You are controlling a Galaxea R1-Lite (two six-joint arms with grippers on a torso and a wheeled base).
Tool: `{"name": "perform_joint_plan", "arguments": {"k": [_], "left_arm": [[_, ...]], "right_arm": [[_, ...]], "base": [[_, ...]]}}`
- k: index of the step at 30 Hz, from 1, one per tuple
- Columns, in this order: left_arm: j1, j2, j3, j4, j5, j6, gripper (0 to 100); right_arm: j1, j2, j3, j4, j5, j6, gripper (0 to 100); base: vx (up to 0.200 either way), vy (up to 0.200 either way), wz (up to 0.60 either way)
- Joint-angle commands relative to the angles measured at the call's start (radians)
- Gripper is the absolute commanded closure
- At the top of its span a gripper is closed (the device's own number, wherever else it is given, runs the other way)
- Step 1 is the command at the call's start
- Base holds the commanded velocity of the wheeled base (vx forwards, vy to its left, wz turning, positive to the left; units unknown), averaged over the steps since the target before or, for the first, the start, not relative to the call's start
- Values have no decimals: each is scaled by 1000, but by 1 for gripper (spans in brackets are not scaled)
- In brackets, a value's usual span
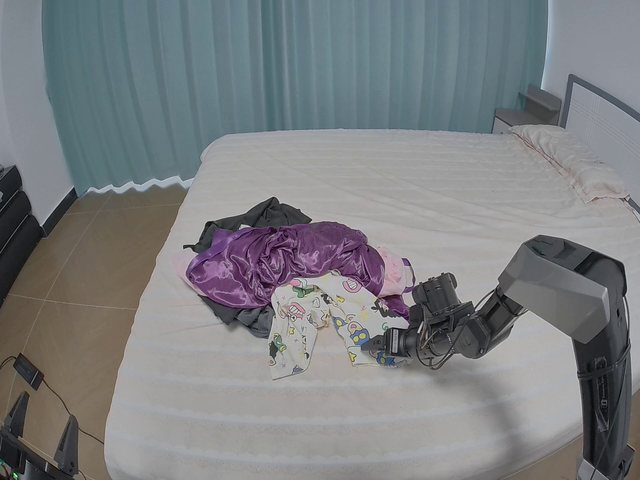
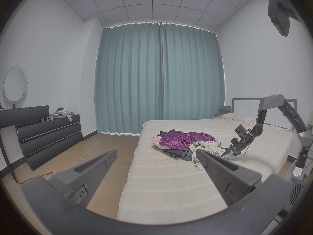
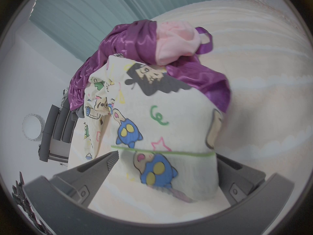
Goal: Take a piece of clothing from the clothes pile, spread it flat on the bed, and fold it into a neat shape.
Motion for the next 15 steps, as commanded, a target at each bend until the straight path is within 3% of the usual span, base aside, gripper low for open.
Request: {"name": "perform_joint_plan", "arguments": {"k": [1,10,15], "left_arm": [[-1,-16,18,0,1,0,0],[0,-16,18,0,1,0,0],[0,-16,18,0,1,0,0]], "right_arm": [[25,46,-66,7,-18,-4,100],[27,51,-83,39,-58,-37,100],[24,-25,9,33,-46,-40,100]], "base": [[0,0,0],[0,0,0],[0,0,0]]}}
